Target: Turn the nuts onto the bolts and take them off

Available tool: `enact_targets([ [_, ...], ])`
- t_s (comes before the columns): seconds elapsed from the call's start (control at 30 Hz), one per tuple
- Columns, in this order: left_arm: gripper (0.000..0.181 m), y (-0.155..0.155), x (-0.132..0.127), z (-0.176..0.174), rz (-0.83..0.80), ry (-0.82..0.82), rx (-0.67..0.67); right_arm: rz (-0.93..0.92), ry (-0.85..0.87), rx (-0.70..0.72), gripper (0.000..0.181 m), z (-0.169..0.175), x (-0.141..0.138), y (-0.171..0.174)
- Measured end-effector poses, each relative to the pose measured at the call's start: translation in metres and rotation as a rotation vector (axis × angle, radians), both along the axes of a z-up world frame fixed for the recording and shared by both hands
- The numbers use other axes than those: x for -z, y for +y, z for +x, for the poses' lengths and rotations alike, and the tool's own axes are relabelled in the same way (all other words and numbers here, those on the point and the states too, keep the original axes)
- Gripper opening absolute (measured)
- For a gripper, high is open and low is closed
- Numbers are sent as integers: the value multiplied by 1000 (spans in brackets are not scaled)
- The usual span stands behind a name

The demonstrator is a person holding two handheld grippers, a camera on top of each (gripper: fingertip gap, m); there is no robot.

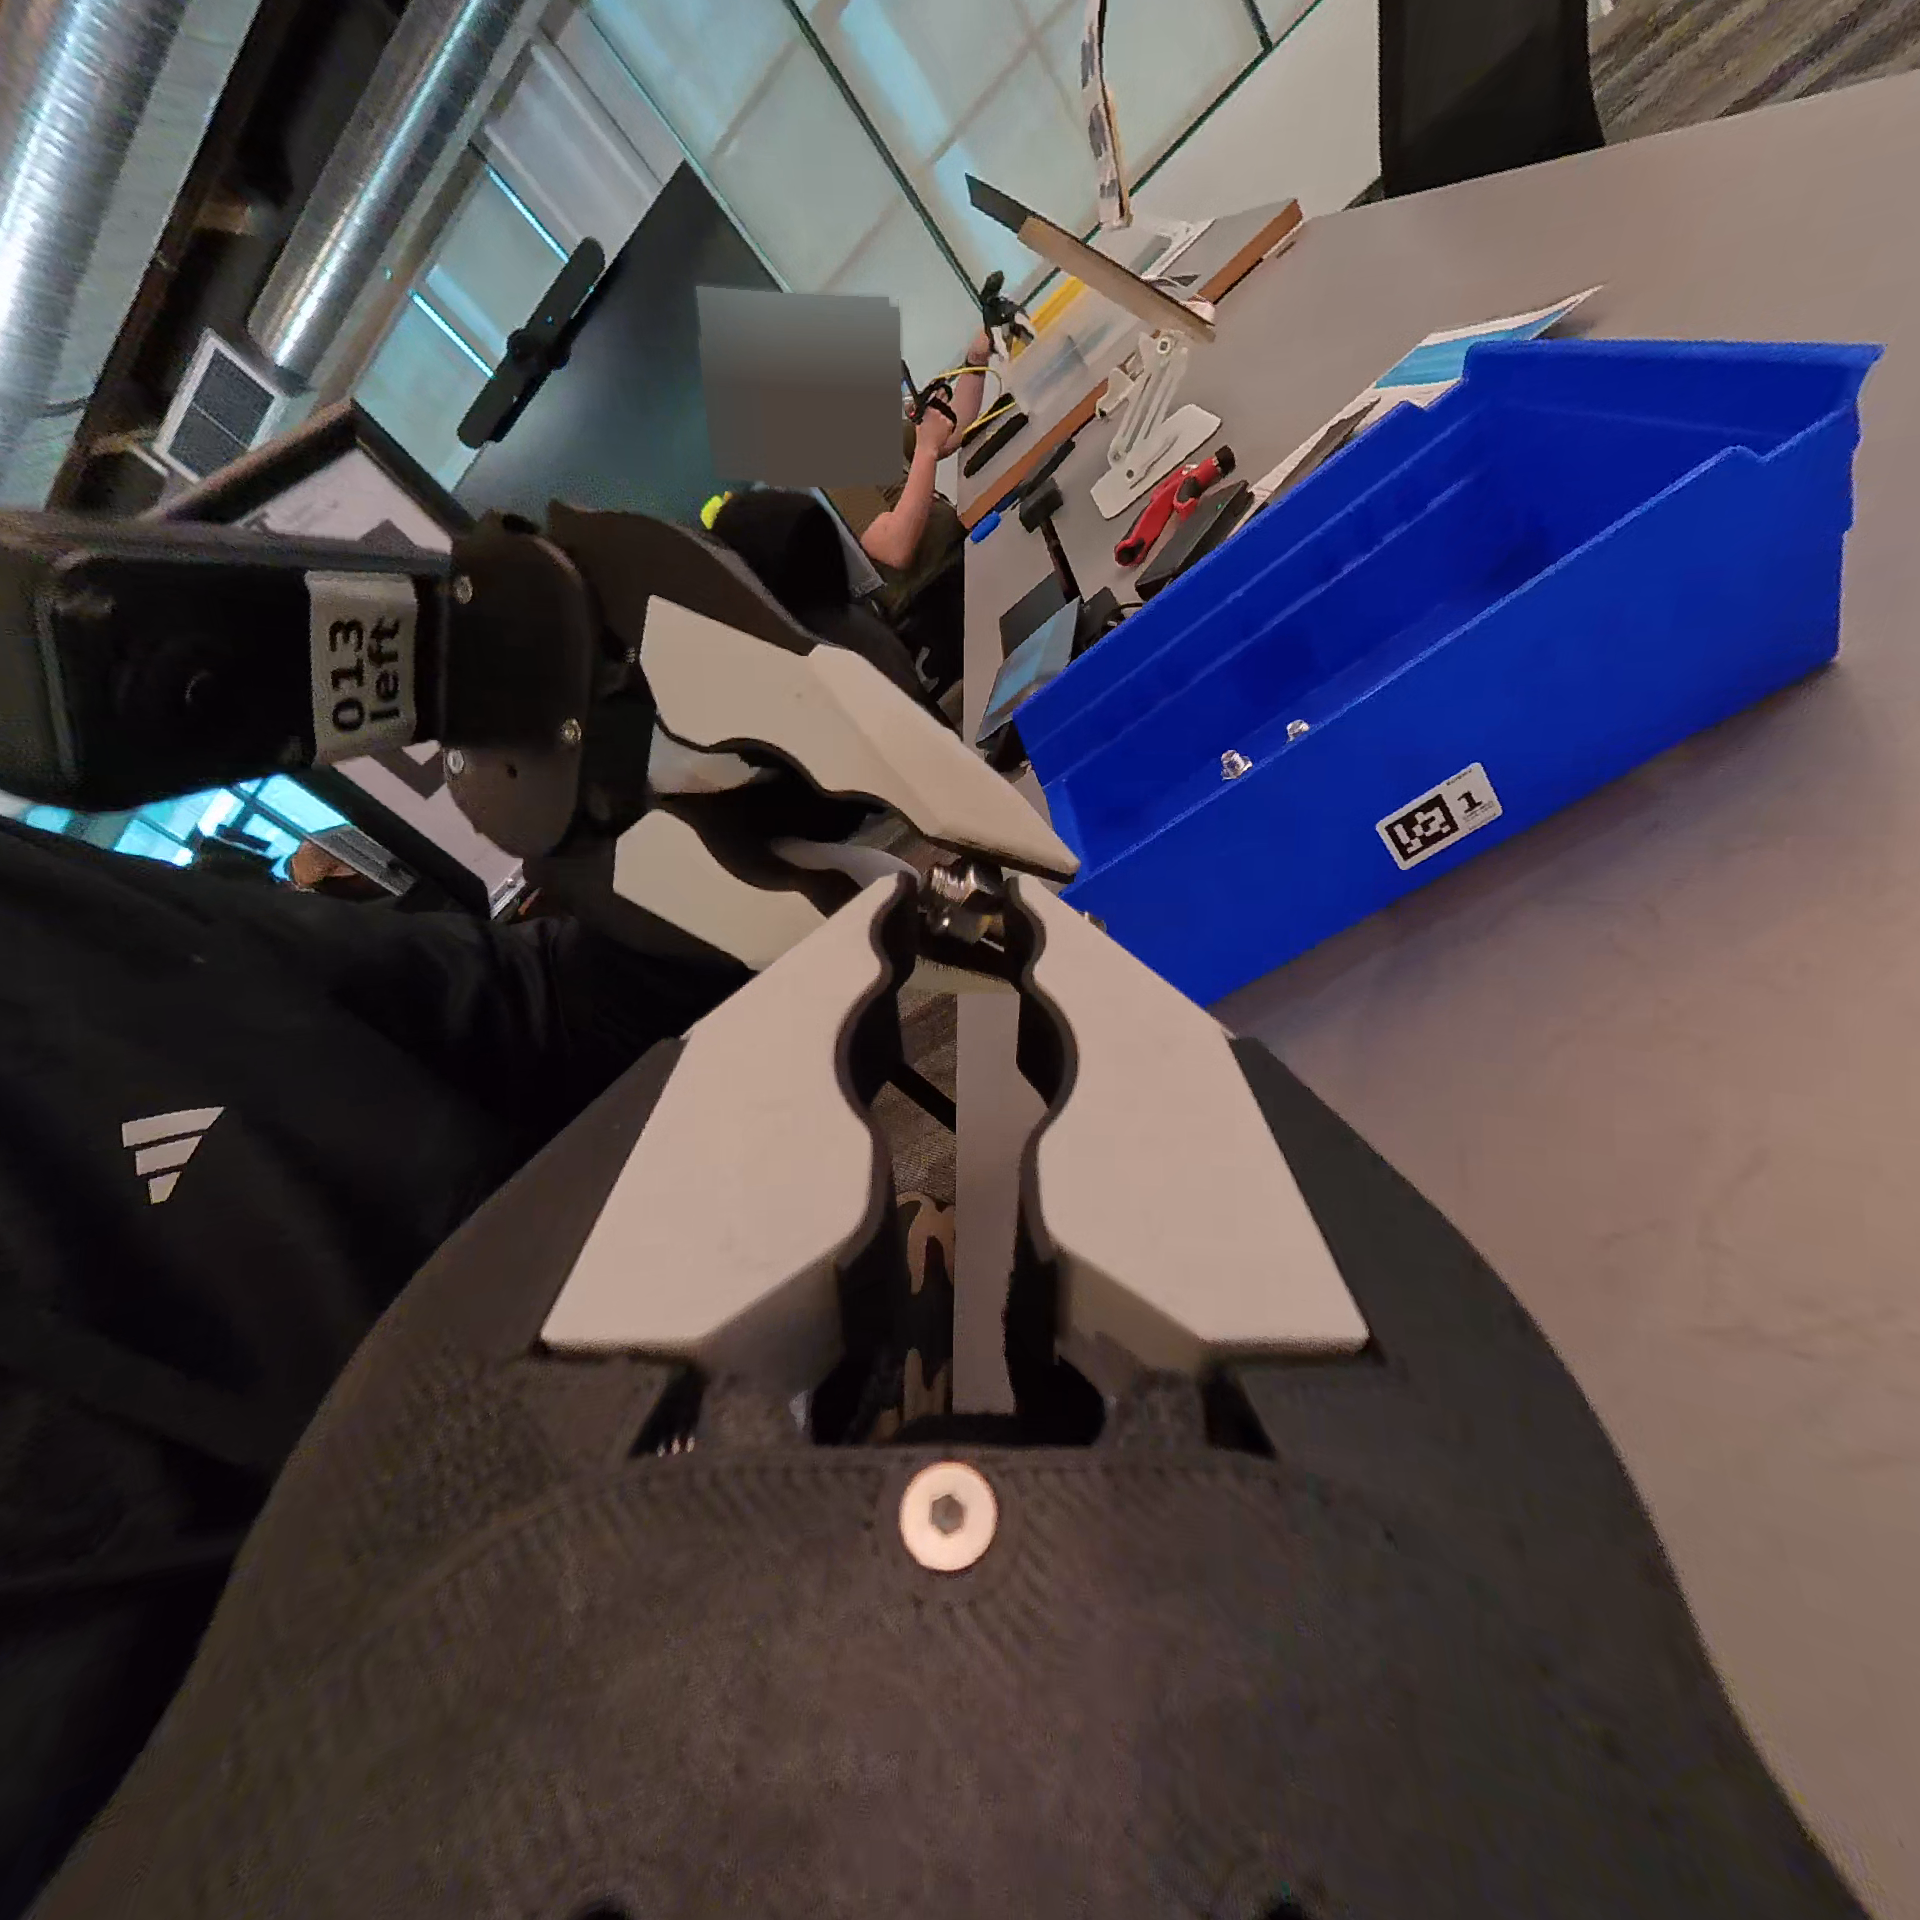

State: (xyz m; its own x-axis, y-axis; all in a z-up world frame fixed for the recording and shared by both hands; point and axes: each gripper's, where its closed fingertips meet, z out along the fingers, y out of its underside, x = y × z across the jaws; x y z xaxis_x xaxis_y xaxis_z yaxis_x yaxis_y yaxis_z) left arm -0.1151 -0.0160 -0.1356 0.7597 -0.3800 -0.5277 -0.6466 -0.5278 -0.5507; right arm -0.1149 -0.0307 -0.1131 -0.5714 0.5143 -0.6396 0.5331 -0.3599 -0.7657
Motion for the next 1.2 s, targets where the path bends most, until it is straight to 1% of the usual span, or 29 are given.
enact_targets([
  [0.13, 17, 5, -1, 0, 29, 50, -11, -48, 0, 6, 13, 0, -1, 5],
  [0.3, 17, 9, -2, -2, 45, 88, -27, -59, 16, 19, 12, -1, -1, 8],
  [0.73, 18, 14, -4, -3, 85, 33, -45, -83, 42, 46, 12, -3, -4, 15],
  [0.87, 19, 14, -4, -5, 99, -29, -52, -103, 53, 63, 12, -3, -6, 22],
  [1.03, 30, 18, -6, -8, 151, -129, -63, -127, 76, 76, 12, -1, -15, 30],
  [1.1, 33, 21, -5, -6, 176, -195, -55, -147, 87, 73, 12, 0, -19, 31],
  [1.2, 33, 25, -7, -5, 228, -294, -48, -181, 99, 54, 12, 2, -23, 29],
])
